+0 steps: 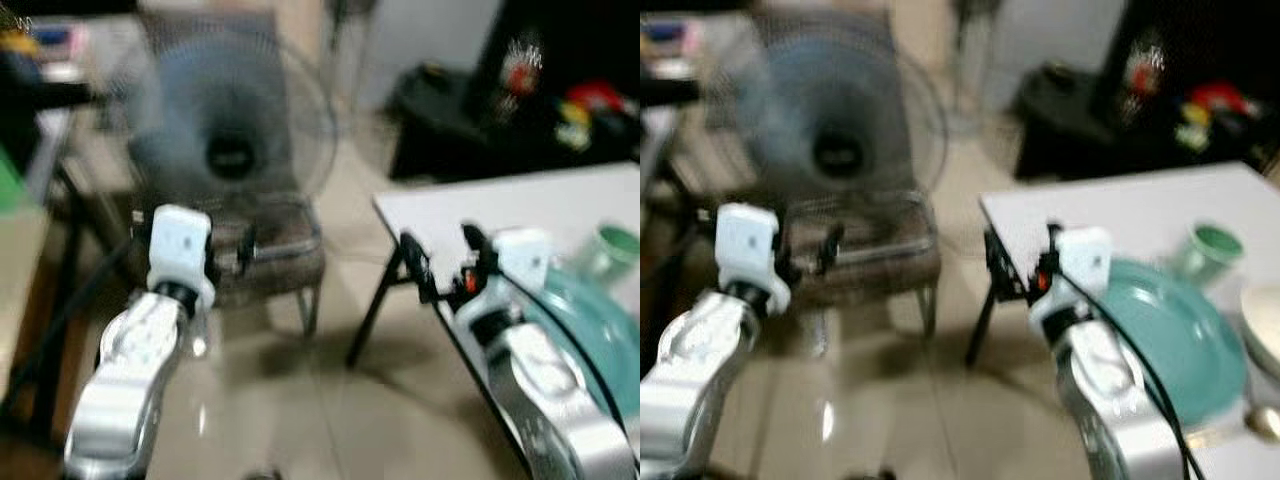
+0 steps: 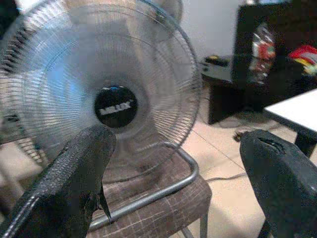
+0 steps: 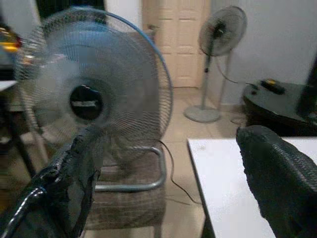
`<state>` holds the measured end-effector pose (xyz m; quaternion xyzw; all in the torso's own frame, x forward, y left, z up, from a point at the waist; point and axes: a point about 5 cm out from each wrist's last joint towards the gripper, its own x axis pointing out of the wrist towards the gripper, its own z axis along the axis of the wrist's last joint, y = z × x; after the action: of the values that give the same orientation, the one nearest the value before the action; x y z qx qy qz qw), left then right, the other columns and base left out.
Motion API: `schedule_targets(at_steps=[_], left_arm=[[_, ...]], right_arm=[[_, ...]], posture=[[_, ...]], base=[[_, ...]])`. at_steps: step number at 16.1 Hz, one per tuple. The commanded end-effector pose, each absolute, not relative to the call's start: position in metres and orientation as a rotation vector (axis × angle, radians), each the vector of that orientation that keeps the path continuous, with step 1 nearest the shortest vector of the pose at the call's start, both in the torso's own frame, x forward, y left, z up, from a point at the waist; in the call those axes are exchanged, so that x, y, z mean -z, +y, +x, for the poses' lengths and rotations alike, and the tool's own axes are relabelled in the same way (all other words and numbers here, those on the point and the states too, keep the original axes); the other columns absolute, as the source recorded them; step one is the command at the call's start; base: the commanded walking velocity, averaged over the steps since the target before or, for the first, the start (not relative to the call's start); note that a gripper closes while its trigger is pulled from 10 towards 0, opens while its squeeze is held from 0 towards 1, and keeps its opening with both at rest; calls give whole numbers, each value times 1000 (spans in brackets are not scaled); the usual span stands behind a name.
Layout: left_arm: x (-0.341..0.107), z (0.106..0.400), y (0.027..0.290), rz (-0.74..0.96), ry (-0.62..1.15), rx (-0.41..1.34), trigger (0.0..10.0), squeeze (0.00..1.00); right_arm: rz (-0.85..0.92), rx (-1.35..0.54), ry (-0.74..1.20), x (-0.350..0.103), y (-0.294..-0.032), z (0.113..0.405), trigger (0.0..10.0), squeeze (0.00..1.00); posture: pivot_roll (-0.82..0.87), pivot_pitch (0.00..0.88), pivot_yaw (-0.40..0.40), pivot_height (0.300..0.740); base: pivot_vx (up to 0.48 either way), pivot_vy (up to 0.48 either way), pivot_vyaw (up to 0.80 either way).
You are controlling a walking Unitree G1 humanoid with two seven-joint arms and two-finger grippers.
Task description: Setting the table
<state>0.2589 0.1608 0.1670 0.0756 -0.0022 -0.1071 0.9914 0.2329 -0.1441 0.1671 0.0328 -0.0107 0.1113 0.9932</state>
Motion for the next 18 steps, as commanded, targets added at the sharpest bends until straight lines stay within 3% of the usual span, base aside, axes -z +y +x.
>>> schedule_targets(at_steps=[1,5,7,18], left_arm=[[-173,258,158,143,-32,235,10000,0],[-172,261,158,131,-27,211,10000,0],[-169,257,162,120,-19,190,10000,0],[-169,257,166,127,-8,180,10000,0]], right_arm=[[71,-218,-18,-166,-145,232,10000,1000],[66,-221,-13,-163,-146,231,10000,1000],[89,-165,1,-159,-151,233,10000,1000],[94,-135,56,-149,-153,234,10000,1000]], posture=[[-9,26,-56,740],[-12,30,-50,740],[-6,7,-75,740],[8,14,-73,740]], base=[[0,0,800],[0,0,800],[0,0,0],[0,361,0]])
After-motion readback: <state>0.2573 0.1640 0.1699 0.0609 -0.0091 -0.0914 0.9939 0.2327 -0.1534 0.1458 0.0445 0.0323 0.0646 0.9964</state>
